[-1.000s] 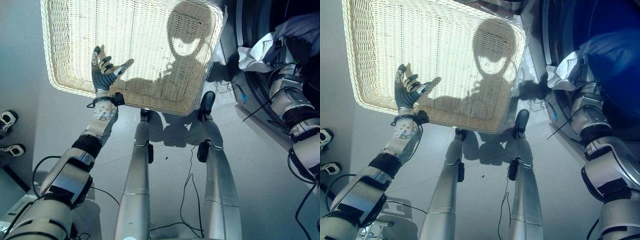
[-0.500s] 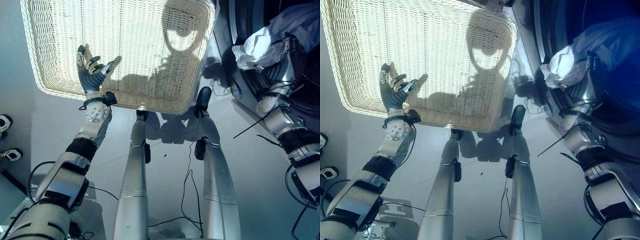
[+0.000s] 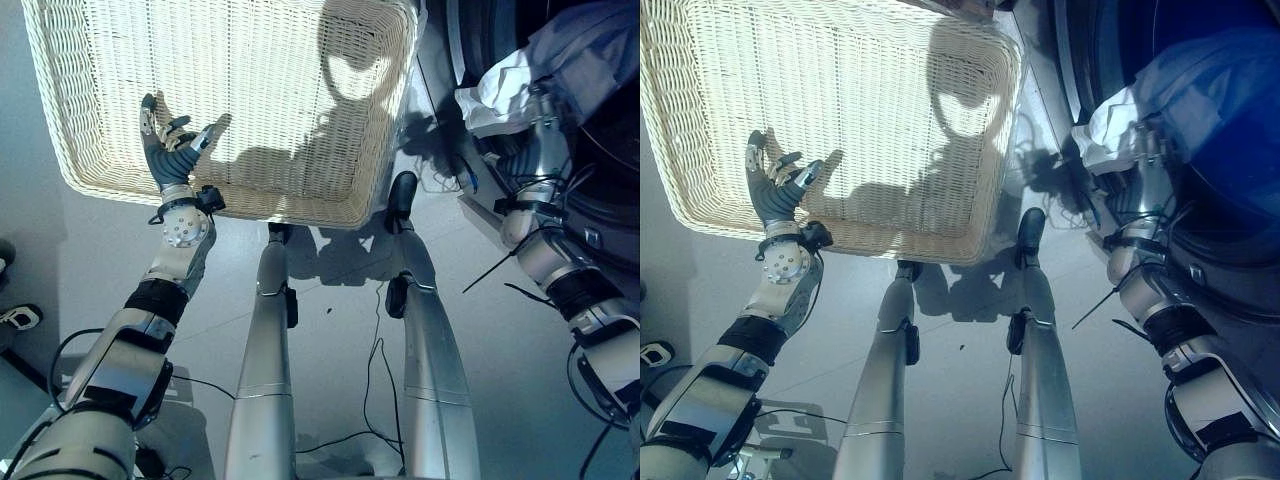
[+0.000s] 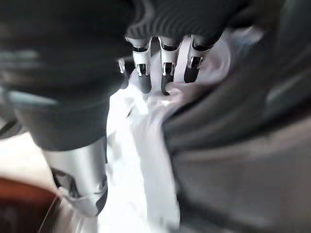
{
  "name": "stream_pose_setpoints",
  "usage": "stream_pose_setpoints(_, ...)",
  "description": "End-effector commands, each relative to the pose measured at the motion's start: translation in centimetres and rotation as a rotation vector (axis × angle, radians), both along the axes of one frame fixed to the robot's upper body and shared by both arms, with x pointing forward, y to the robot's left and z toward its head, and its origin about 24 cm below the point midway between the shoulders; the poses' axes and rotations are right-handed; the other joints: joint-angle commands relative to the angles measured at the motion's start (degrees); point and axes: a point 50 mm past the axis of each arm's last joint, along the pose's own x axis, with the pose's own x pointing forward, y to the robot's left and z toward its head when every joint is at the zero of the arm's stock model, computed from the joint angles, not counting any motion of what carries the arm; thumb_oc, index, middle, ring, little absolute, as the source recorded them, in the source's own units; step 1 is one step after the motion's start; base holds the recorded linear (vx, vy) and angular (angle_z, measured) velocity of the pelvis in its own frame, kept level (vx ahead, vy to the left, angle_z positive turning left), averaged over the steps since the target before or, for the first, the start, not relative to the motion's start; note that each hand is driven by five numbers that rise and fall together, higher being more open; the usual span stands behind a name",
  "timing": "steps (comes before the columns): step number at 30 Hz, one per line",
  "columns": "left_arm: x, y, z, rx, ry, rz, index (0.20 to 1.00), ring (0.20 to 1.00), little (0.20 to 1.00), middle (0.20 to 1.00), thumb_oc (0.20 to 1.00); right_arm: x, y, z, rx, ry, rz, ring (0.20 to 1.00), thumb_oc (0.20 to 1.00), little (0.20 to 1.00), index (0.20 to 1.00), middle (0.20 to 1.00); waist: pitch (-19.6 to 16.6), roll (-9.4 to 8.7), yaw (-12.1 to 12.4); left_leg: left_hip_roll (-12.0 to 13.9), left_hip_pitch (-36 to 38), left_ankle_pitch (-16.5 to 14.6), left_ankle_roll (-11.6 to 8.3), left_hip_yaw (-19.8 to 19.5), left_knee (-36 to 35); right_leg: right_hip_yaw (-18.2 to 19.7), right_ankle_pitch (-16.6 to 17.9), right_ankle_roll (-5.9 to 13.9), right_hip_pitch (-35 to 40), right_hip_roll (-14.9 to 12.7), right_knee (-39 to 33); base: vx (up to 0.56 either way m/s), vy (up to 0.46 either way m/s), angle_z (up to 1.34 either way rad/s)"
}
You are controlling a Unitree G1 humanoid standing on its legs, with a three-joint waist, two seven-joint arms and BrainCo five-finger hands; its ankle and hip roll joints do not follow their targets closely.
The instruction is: Put the clothes into the washing machine.
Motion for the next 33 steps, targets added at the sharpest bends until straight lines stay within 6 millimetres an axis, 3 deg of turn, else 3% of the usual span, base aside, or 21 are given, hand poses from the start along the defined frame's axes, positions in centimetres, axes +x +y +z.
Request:
stream_pose_setpoints(1, 0.9, -3.1, 0.3, 0.081, 0.022, -0.112, 1.0, 1.0, 1.0, 1.0, 1.0, -0.1, -1.2, 1.8, -0.102, -0.04, -0.058, 1.0, 1.0, 1.0, 1.0, 1.0, 0.43, 2.76, -0.07, -6.84, -1.53, 1.32, 6.04, 4.22, 0.68, -5.12, -0.05, 3.81, 1.13, 7.02, 1.96, 0.0, 0.0, 0.0)
stream_pose_setpoints(13, 1.7, -4.2, 1.5, 0.102, 0.023, -0.153, 1.0, 1.0, 1.0, 1.0, 1.0, 0.8, -3.2, 7.2, -0.151, -0.139, -0.299, 1.0, 1.0, 1.0, 1.0, 1.0, 0.43, 4.25, 2.12, -7.65, -2.04, 1.52, 6.25, 3.04, 0.52, -5.81, 0.29, 3.88, 0.83, 6.6, 1.48, 0.0, 0.0, 0.0)
stream_pose_setpoints(25, 1.7, -4.7, 1.5, 0.103, 0.021, -0.175, 1.0, 1.0, 1.0, 1.0, 1.0, 0.9, -4.6, 7.9, -0.223, -0.042, -0.464, 1.0, 1.0, 1.0, 1.0, 1.0, 0.43, 5.28, 3.14, -8.16, -2.45, 1.72, 6.58, 2.53, 0.48, -6.2, 0.09, 3.47, 0.62, 6.5, 1.61, 0.0, 0.0, 0.0)
stream_pose_setpoints(26, 1.7, -4.8, 1.6, 0.104, 0.021, -0.178, 1.0, 1.0, 1.0, 1.0, 1.0, 1.0, -4.5, 8.0, -0.237, -0.028, -0.473, 0.705, 0.705, 0.705, 0.705, 0.705, 0.43, 5.3, 3.16, -8.17, -2.44, 1.76, 6.59, 2.53, 0.43, -6.2, 0.02, 3.38, 0.68, 6.55, 1.56, 0.0, 0.0, 0.0)
stream_pose_setpoints(27, 1.7, -4.9, 1.6, 0.105, 0.022, -0.18, 1.0, 1.0, 1.0, 1.0, 1.0, 1.0, -4.5, 8.0, -0.256, -0.015, -0.481, 0.219, 0.219, 0.219, 0.219, 0.219, 0.43, 5.3, 3.11, -8.23, -2.48, 1.73, 6.59, 2.53, 0.51, -6.1, 0.02, 3.33, 0.65, 6.63, 1.51, 0.0, 0.0, 0.0)
stream_pose_setpoints(33, 1.7, -4.9, 1.6, 0.106, 0.023, -0.185, 1.0, 1.0, 1.0, 1.0, 1.0, 1.3, -4.2, 8.1, -0.336, 0.032, -0.493, 0.2, 0.2, 0.2, 0.2, 0.2, 0.43, 5.37, 3.22, -8.28, -2.7, 1.75, 6.64, 2.46, 0.74, -6.03, 0.1, 3.25, 0.4, 6.72, 1.7, 0.0, 0.0, 0.0)
